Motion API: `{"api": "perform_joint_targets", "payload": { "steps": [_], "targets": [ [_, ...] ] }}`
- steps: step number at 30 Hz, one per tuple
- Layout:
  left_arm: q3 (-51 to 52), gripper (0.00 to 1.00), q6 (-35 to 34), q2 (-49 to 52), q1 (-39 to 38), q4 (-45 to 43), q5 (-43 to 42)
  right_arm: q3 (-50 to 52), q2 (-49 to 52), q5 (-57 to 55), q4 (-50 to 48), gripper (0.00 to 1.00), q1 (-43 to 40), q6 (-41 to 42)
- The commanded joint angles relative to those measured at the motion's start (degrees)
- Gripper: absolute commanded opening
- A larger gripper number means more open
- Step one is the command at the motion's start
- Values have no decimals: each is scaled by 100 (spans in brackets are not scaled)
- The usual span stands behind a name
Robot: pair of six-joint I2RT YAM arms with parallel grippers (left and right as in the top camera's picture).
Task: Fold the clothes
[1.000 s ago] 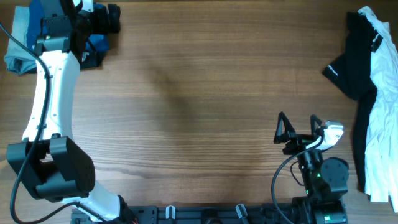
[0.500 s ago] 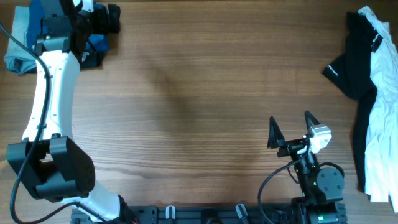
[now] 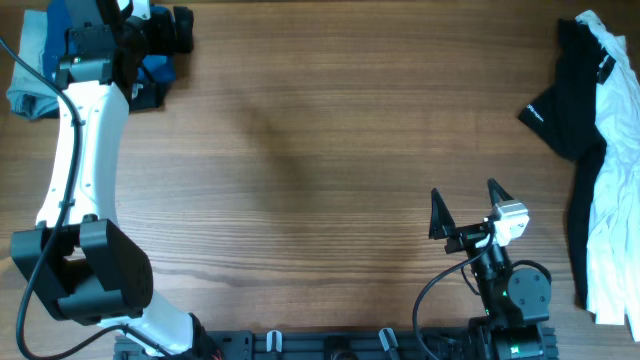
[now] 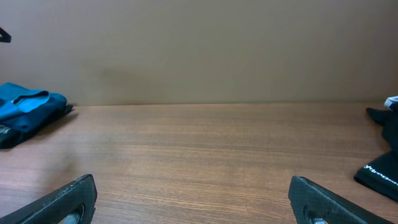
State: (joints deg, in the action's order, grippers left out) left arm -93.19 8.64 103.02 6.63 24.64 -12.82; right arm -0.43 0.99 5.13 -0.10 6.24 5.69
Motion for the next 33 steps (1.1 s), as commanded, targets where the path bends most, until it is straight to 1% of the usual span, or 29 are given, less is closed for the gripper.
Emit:
{"api": "perform_joint_targets", "payload": {
  "steps": [1,21,25,26,30,33],
  "targets": [
    [17,100,-55,17,-9,-9,-66,15,-72,111,-37,100,33,-105],
    [17,100,-52,-37,-11,33,-63,13,-74,111,-37,100,33,-103],
    [17,100,-11,-398,-9,608,-59,13,-74,109,-37,100,33,-105],
    [48,100,-9,-638,2,807,-17,13,-72,111,-37,100,33,-105],
    [345,100,-11,-1141,61,798,33,13,-74,109,-37,100,33,-103],
    [966,100,-13,-1733,90,588,22,13,-72,111,-37,100,33,-105]
  ]
}}
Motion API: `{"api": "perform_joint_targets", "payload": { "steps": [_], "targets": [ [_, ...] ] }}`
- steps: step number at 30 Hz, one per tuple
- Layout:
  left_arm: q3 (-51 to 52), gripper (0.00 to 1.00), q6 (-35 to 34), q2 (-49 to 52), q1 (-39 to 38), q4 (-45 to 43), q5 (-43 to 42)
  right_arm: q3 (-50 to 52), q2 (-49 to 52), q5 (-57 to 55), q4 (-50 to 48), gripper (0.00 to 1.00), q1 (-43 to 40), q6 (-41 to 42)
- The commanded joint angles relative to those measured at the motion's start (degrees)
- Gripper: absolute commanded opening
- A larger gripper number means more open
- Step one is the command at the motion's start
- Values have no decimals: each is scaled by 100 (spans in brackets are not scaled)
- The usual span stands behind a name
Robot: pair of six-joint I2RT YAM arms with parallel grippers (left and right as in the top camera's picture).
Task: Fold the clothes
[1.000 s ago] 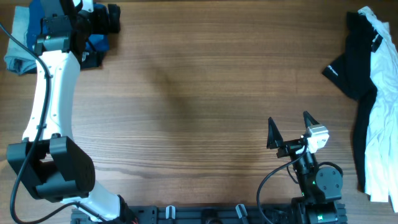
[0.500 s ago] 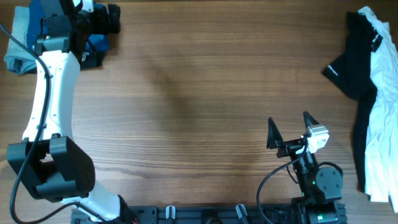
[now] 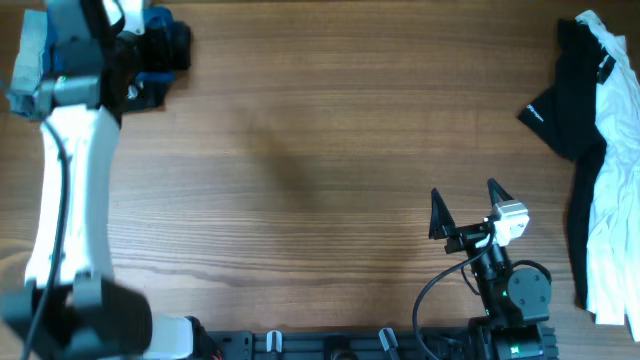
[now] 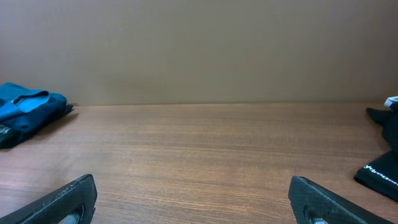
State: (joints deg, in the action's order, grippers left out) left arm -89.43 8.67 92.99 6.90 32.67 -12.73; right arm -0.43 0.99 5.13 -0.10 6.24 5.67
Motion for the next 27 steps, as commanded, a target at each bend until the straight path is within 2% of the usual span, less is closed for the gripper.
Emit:
{"api": "perform_joint_targets", "payload": {
  "steps": [1,9,12,18,27],
  "targets": [
    [850,100,-17,-929,63,-385,11,13,-72,111,-37,100,33,-103],
    [3880,100,-367,-2894,63,-2507,-103,13,-74,111,-37,100,33,-103],
    [4809,100,-448,-3722,63,-2955,-120,13,-74,109,-37,99,33,-103],
    [6194,100,-452,-5436,168,-3034,-120,13,-74,111,-37,100,33,-103],
    [7514,100,-487,-7375,315,-3040,-175,13,-72,111,-37,99,33,-103]
  ]
}}
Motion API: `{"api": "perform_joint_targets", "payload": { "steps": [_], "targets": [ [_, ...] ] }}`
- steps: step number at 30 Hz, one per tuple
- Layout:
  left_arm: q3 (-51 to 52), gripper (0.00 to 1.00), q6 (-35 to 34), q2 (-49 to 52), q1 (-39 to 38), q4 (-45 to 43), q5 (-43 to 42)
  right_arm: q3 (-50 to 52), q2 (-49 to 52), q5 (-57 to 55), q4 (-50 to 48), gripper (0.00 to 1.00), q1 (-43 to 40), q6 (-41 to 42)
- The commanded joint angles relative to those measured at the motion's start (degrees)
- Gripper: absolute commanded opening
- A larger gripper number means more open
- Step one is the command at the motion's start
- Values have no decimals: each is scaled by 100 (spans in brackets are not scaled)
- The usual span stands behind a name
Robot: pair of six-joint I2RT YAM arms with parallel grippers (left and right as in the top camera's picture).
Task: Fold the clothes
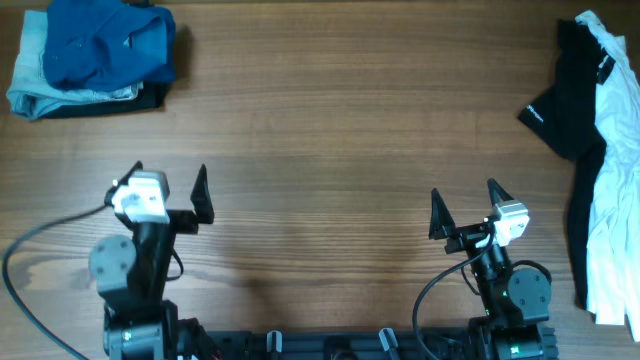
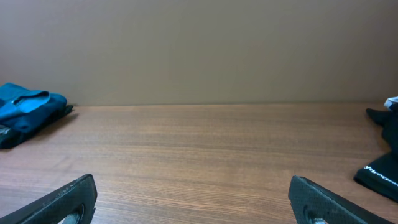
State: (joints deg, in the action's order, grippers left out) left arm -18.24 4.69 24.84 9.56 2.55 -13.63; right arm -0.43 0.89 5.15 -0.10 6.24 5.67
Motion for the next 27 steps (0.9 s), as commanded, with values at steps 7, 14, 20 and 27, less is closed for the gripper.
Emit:
{"api": "perform_joint_targets", "payload": {
  "steps": [7,14,20,27],
  "targets": [
    [1132,100,-94,-1399,46,-555,-103,13,-61,107,-37,100,33,-103],
    [1419,100,-94,-1893,31,-627,-140,13,-63,107,-37,100,33,-103],
    [1445,100,-94,-2144,31,-625,-138,13,-61,109,-37,100,33,-103],
    [1451,100,-94,-2337,28,-623,-138,13,-61,109,-37,100,33,-103]
  ]
}}
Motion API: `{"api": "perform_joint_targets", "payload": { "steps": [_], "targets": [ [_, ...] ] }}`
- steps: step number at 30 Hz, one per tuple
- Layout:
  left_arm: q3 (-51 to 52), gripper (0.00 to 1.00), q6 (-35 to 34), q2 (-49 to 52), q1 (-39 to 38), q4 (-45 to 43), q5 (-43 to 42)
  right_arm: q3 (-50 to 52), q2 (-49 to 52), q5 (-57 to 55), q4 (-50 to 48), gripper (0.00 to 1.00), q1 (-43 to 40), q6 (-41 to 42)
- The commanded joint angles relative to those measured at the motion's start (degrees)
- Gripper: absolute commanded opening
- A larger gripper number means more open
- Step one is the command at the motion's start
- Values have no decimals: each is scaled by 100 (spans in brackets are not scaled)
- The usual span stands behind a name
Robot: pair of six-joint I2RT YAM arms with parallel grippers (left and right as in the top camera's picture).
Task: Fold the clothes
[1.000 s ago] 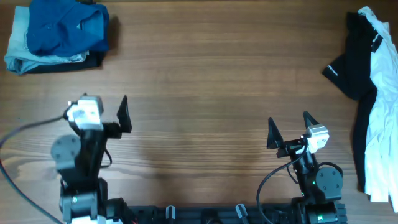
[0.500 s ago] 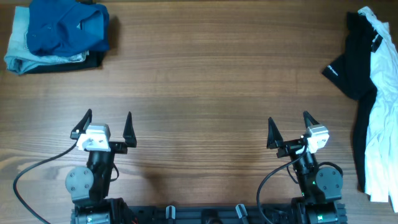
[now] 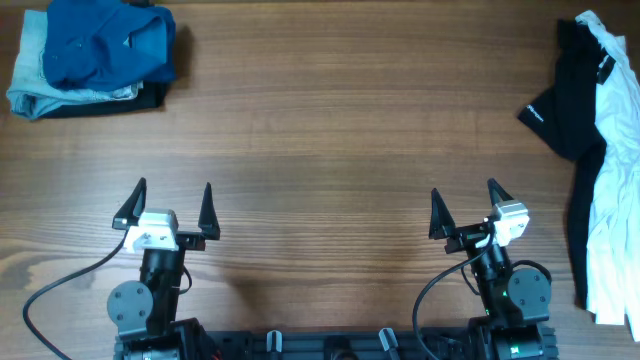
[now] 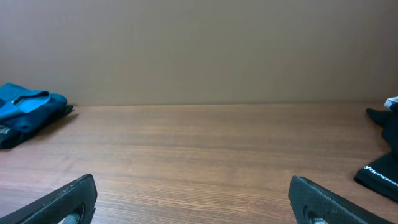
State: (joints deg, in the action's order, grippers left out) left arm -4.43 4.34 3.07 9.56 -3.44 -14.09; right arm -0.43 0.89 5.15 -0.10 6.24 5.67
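A stack of folded clothes (image 3: pixel 92 55), blue on top, lies at the table's far left corner; its blue edge (image 4: pixel 28 111) shows at the left of the right wrist view. An unfolded heap of black and white garments (image 3: pixel 598 150) lies along the right edge, its black corner (image 4: pixel 380 168) at that view's right. My left gripper (image 3: pixel 168 207) stands open near the front left, holding nothing. My right gripper (image 3: pixel 466 210) stands open near the front right, jaws wide apart (image 4: pixel 193 202) over bare wood.
The wooden table (image 3: pixel 330 150) stretches between the two piles. A black rail with both arm bases (image 3: pixel 330 345) runs along the front edge.
My left gripper has shifted slightly right and toward the front edge and now stands level, open. The right arm and both piles are unchanged.
My left arm reached out over the folded stack at the far left corner and stayed there at the second moment. By the third it was back near the front left, open, with the stack lying uncovered. Now it is settled there. The right gripper stayed open and still throughout.
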Motion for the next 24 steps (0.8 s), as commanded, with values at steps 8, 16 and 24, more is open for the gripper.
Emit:
{"api": "perform_joint_targets", "payload": {
  "steps": [8,16,24],
  "targets": [
    [118,100,-57,-291,-20,-72,-87,13,-63,109,-37,100,33,-103],
    [409,100,-74,-291,-44,170,-85,13,-61,107,-37,100,33,-101],
    [409,100,-181,-291,-46,673,-44,13,-61,109,-37,100,33,-101]
  ]
}}
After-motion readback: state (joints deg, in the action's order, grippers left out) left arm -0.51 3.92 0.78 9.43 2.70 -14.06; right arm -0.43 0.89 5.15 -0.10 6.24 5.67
